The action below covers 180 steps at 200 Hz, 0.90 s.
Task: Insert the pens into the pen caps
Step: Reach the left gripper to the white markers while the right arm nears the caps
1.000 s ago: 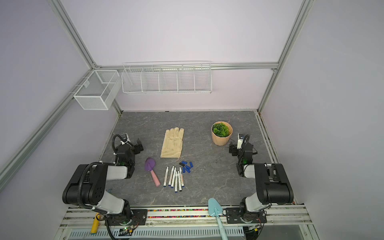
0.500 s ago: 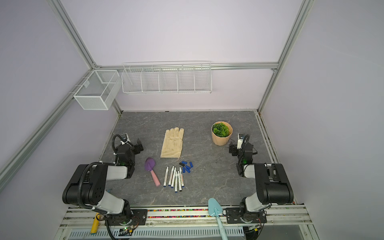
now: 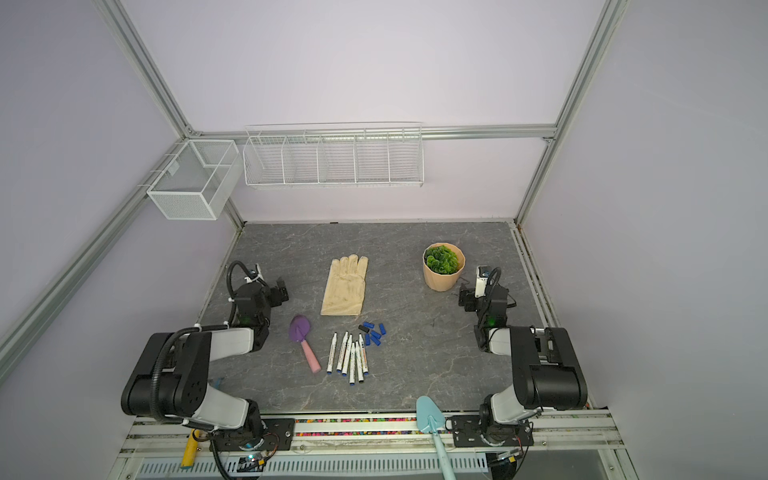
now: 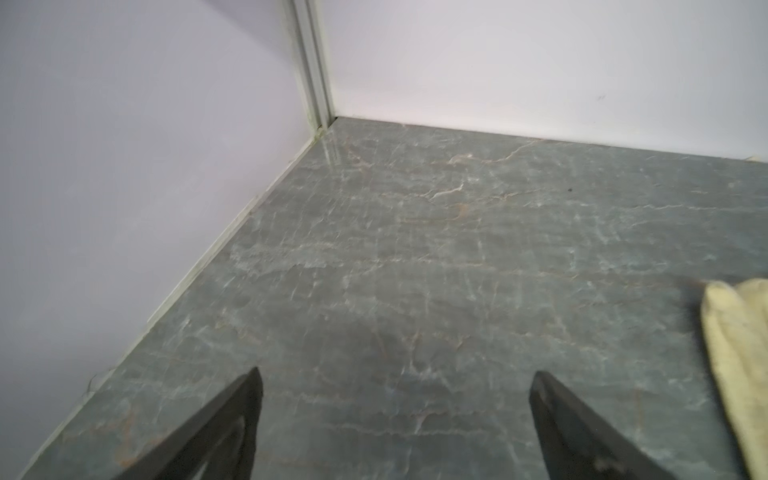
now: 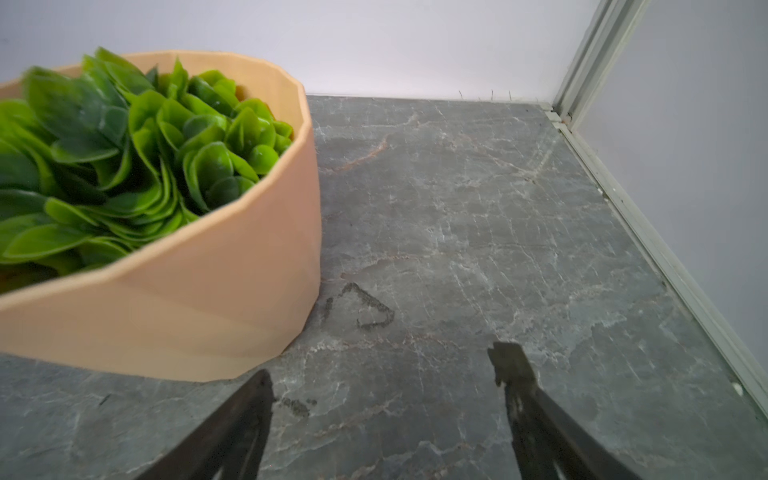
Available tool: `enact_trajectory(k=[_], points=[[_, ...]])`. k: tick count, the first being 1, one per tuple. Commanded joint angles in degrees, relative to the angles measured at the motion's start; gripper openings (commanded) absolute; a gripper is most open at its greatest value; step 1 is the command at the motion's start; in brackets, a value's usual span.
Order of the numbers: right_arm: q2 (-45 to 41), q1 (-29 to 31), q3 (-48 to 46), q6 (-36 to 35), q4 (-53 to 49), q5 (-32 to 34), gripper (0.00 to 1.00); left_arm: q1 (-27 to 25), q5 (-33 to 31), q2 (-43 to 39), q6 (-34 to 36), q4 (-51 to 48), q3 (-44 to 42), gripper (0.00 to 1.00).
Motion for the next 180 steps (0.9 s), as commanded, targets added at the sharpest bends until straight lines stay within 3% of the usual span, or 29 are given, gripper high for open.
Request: enact_trajectory(k=[1, 22, 44, 68, 108, 143, 180], points=[[-4.74, 1.03, 12.12, 0.85, -23.00, -1.85, 0.96, -3.00, -2.45, -7.26, -2.50, -17.41, 8.89, 0.99], [-10.44, 2.39, 11.85, 8.07, -20.92, -1.13, 0.97, -9.42, -9.52, -13.47, -8.54, -13.55, 4.75, 0.99], [-18.89, 4.13, 13.15, 14.51, -27.48, 5.99, 0.95, -15.12, -10.95, -19.64, -19.74, -27.48, 5.59, 0.99], [-24.29, 5.61, 18.05, 14.84, -38.98, 10.67, 0.93, -27.45, -12.74, -27.35, -25.24, -38.41, 2.23, 0.99], [-27.28, 7.57, 23.11, 17.37, -48.34, 14.81, 0.88, -42.14, -6.09, -39.21, -37.43, -53.14, -4.52, 1.00], [-24.06, 16.42, 25.84, 15.37, -50.33, 17.73, 0.88, -45.21, 2.87, -40.35, -36.66, -59.55, -5.99, 0.95], [-20.01, 27.74, 28.15, 14.04, -52.14, 23.27, 0.91, -45.93, 6.90, -31.52, -36.23, -59.96, -3.04, 0.94]])
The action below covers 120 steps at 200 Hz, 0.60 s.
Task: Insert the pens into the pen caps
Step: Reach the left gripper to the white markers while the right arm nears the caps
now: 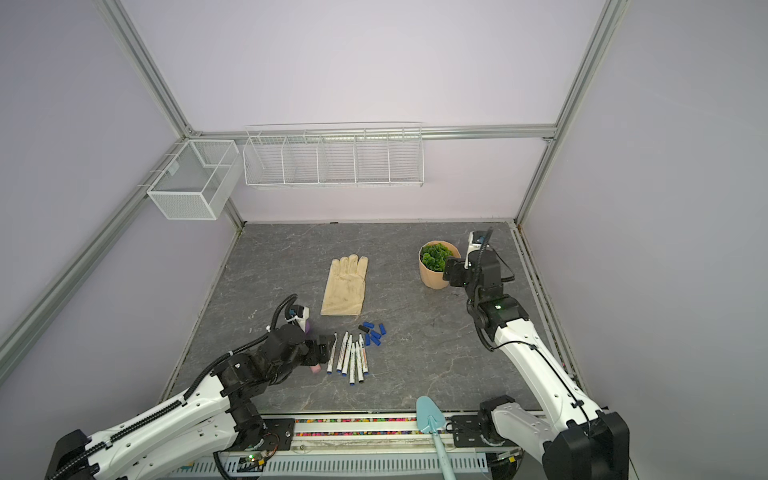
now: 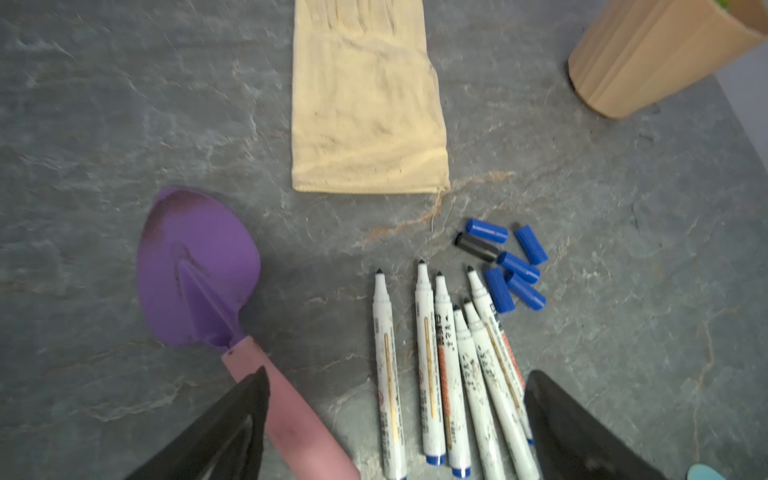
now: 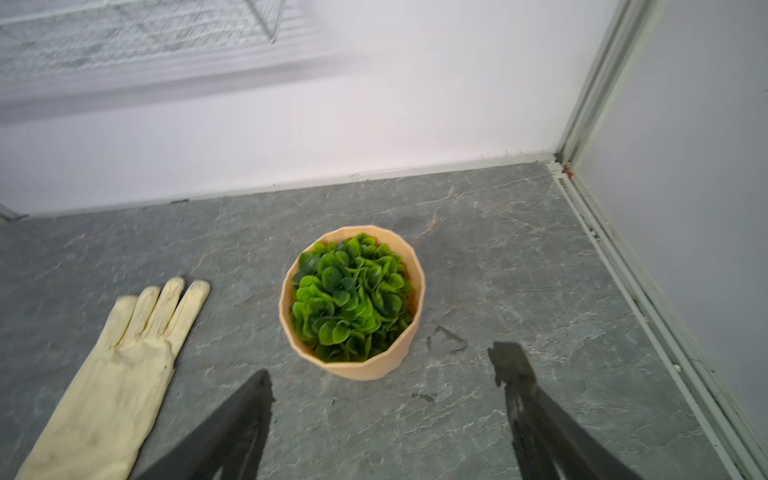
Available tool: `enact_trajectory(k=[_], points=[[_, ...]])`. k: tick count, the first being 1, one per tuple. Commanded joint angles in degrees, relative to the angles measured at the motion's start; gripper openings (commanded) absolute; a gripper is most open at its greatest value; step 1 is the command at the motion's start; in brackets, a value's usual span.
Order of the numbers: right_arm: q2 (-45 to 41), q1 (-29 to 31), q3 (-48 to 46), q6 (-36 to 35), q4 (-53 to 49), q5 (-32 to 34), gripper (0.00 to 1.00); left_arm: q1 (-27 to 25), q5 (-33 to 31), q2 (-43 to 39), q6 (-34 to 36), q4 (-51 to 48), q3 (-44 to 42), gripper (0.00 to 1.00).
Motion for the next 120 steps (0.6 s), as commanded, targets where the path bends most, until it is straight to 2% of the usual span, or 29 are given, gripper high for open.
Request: enact_trajectory(k=[1, 26, 39, 79, 120], points=[[1.87, 6.11, 2.46, -1.16, -3.26, 5.46, 0.91, -0.98, 3.76, 5.23, -1.52, -4.54, 2.97, 0.94], [3.12, 9.97, 3.75, 0.26, -4.45, 7.44, 1.00, -1.34, 1.07, 9.38, -2.51, -5.90, 4.43, 0.88], [3.47, 10.65, 3.94, 2.05, -4.74, 6.18, 0.91, -1.45, 0.45, 10.11, -3.00, -5.22, 4.51, 0.84], [6.09, 11.35, 4.06, 5.21, -4.94, 3.76, 0.72, -1.46, -1.09, 12.21, -3.06, -4.19, 5.12, 0.73], [7.96, 11.34, 4.72, 6.85, -5.93, 0.95, 0.70, -1.43, -0.94, 16.39, -2.04, -3.45, 6.12, 0.68]])
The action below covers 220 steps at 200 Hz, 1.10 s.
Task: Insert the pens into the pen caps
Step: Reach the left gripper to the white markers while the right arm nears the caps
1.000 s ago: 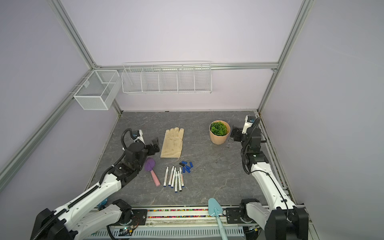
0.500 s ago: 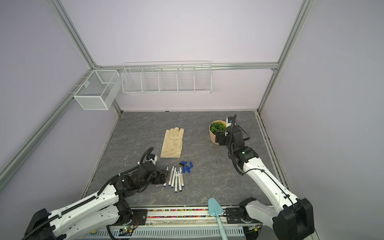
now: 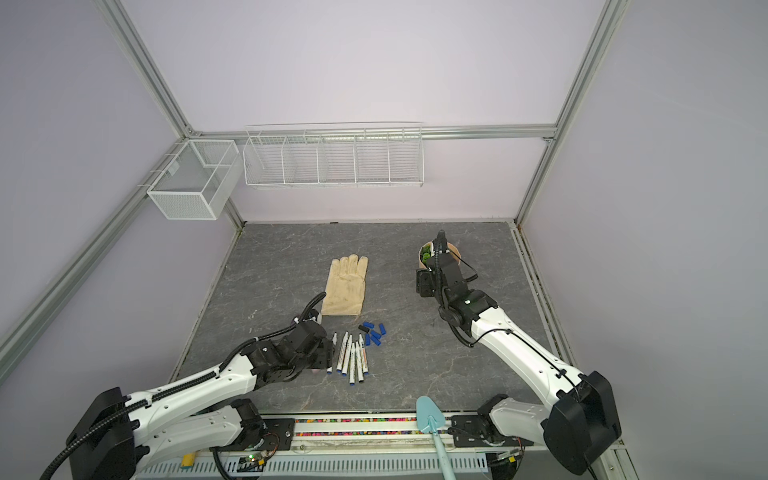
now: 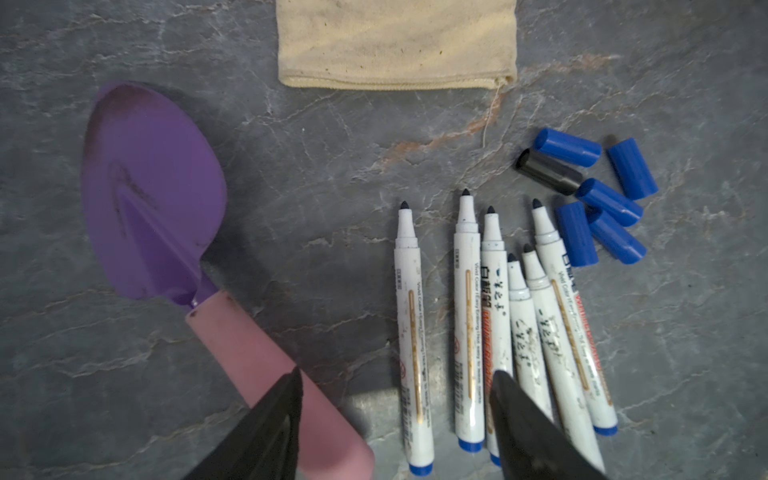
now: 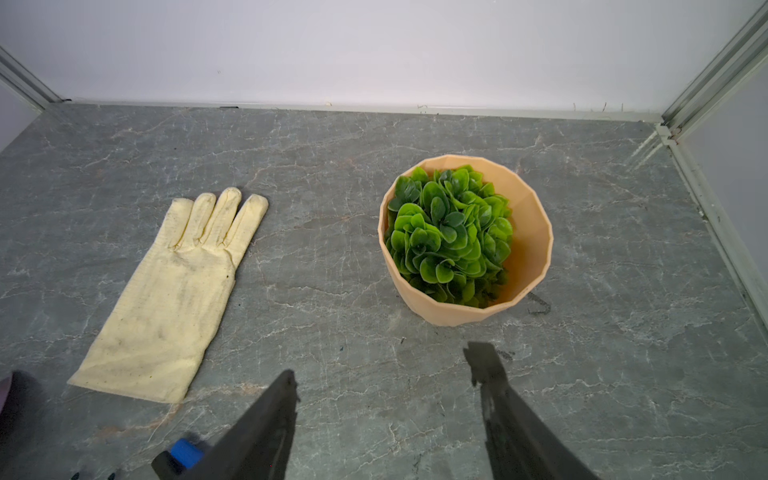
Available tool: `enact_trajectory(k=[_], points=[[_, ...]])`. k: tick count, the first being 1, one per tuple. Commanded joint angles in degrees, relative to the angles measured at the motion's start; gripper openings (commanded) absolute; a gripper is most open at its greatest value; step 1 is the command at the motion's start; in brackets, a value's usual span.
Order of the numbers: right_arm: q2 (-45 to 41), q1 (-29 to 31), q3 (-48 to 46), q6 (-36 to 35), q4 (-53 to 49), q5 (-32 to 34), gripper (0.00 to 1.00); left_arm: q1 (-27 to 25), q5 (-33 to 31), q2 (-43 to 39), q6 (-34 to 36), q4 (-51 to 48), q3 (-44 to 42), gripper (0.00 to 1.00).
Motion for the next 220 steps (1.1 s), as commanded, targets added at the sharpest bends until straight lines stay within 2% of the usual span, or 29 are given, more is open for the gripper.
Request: enact_trajectory(k=[1, 36, 113, 148, 199, 220], points=[[0.69, 0.35, 1.25, 2.34, -0.63, -2.14, 0.70, -0.29, -0.84, 2.17, 0.06, -0.17, 2.26, 0.67], [1.37, 0.36, 1.26, 3.05, -1.73, -3.16, 0.70, -0.25, 0.61, 6.41, 1.18, 0.93, 3.03, 0.63], [1.36, 0.29, 1.25, 3.71, -2.79, -2.62, 0.69, -0.27, 3.26, 17.81, 1.70, -1.53, 7.67, 0.34], [0.83, 0.29, 1.16, 4.52, -3.86, 0.11, 0.69, -0.33, 4.47, 21.73, -0.23, -3.83, 8.08, 0.32], [0.56, 0.29, 1.33, 6.23, -4.48, 0.38, 0.70, -0.35, 3.92, 23.91, -1.25, -6.25, 10.10, 0.09], [0.72, 0.36, 1.68, 6.48, -4.06, -2.74, 0.72, -0.36, 1.51, 22.14, -0.39, -6.76, 12.88, 0.00]])
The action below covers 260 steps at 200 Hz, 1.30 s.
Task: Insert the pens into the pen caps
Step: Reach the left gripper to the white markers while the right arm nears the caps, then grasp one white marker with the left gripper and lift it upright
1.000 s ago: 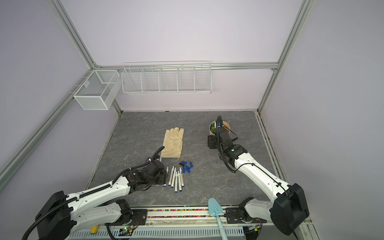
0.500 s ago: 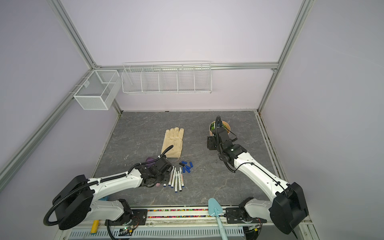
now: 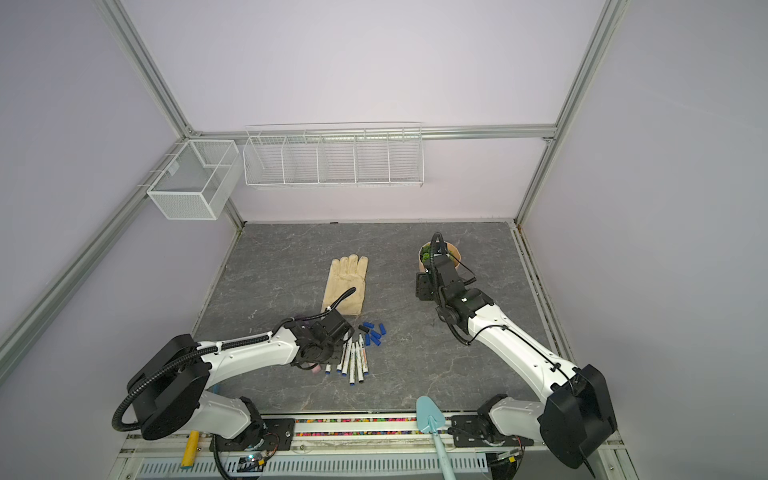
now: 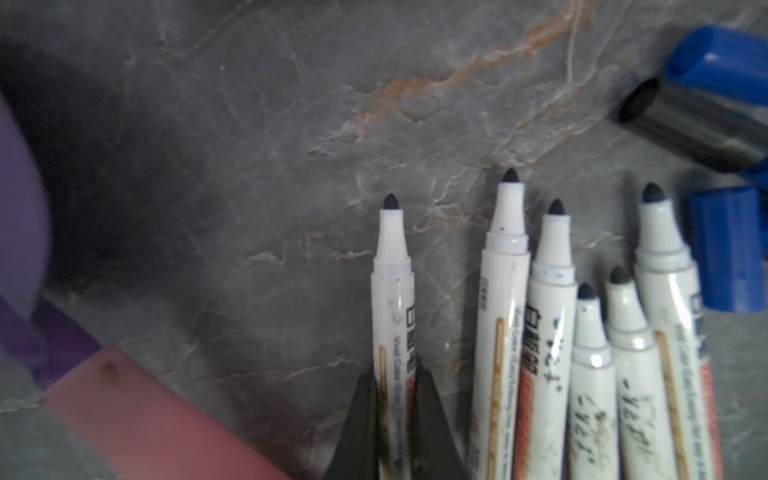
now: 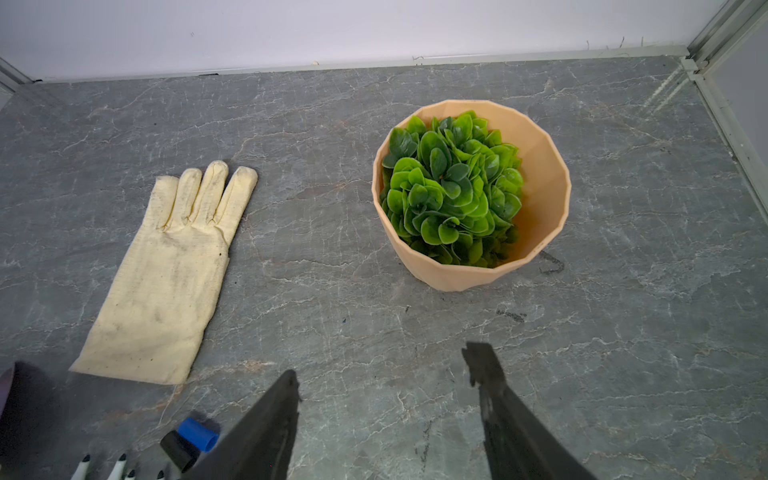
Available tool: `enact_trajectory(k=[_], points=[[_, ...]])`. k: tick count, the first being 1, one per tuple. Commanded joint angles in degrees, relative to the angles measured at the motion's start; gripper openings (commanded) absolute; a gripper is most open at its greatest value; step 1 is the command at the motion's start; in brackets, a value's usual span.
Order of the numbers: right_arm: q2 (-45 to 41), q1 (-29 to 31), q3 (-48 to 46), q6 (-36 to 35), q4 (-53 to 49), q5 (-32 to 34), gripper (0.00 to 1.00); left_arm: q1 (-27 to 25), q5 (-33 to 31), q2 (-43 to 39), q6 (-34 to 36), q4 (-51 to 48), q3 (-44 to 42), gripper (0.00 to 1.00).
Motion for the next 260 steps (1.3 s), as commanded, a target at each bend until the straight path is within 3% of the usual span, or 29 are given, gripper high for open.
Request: enact_trajectory(k=[1, 21, 42, 86, 136, 260], points=[[-0.28, 0.36, 1.62, 1.57, -0.61, -2.40, 0.72, -0.23, -0.92, 0.04, -0.32, -3.01, 2.28, 0.00], [0.07, 1.54, 1.84, 0.64, 1.13, -7.58, 0.74, -0.24, -2.91, -4.46, 2.20, -0.16, 4.33, 0.00], [1.01, 4.70, 1.75, -0.68, 4.20, -13.09, 0.75, -0.26, -3.74, -11.58, 2.54, 9.74, 2.67, 0.00], [7.36, 10.36, 1.70, 2.44, 10.57, -22.10, 0.76, -0.24, -8.93, -21.94, -1.41, 37.47, -11.57, 0.00], [14.75, 14.60, 4.48, 4.53, 11.67, -23.75, 0.77, -0.26, -14.53, -24.35, -6.63, 34.31, -14.54, 0.00], [13.30, 14.65, 3.99, 5.32, 13.62, -23.31, 0.78, -0.23, -7.44, -17.33, -2.92, 35.00, -9.54, 0.00]])
